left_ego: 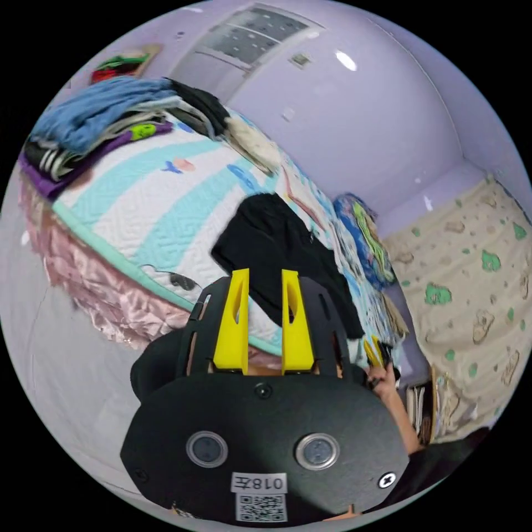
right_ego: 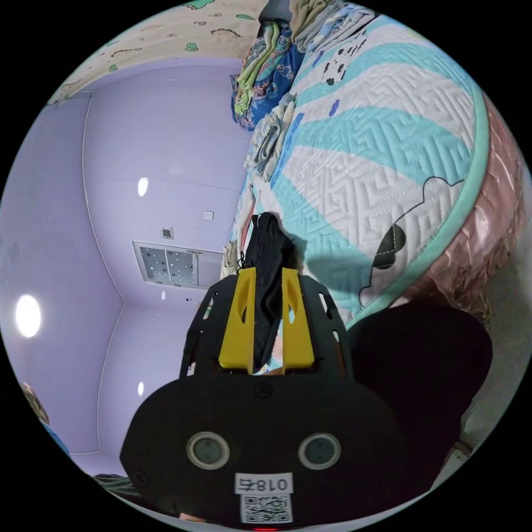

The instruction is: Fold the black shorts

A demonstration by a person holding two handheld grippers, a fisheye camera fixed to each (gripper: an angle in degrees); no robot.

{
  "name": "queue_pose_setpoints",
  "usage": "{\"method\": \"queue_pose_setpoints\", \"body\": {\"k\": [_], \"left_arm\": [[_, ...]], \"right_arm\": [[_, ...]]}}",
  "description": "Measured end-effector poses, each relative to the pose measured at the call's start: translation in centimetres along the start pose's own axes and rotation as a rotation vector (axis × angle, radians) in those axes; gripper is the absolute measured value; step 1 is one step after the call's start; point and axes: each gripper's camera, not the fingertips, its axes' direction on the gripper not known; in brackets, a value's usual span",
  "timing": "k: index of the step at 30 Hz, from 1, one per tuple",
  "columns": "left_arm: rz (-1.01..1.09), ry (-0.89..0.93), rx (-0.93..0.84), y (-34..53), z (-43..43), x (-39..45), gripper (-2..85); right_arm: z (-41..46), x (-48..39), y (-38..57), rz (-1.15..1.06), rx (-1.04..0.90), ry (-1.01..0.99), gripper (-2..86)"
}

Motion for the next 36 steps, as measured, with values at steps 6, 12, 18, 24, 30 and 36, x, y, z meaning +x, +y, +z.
{"method": "queue_pose_setpoints", "body": {"k": [6, 12, 18, 24, 30, 36], "left_arm": [[-0.122, -0.109, 0.016, -3.9, -0.9, 0.6, 12.0], [-0.109, -0.153, -0.086, -7.5, 2.5, 5.2, 11.3], [-0.023, -0.182, -0.094, -9.0, 0.0, 12.7, 1.0], [0.035, -0.236, -0.121, -9.5, -5.0, 18.8, 2.7], [0.070, -0.291, -0.009, -8.7, -11.2, 25.9, 10.3], [0.758, -0.151, -0.128, -1.8, -6.8, 50.7, 11.3]], "right_arm": [[0.4, 0.7, -1.2, 0.003, 0.034, 0.000, 9.1], [1.9, 0.8, -2.0, 0.000, 0.010, 0.068, 9.7], [4.1, 0.2, -2.3, -0.061, -0.041, 0.150, 9.5], [5.8, -0.2, -1.9, -0.104, -0.096, 0.225, 1.2], [4.7, -1.2, -0.1, -0.176, -0.053, 0.183, -0.6], [3.9, -0.1, 1.2, -0.192, -0.030, 0.039, -0.5]]}}
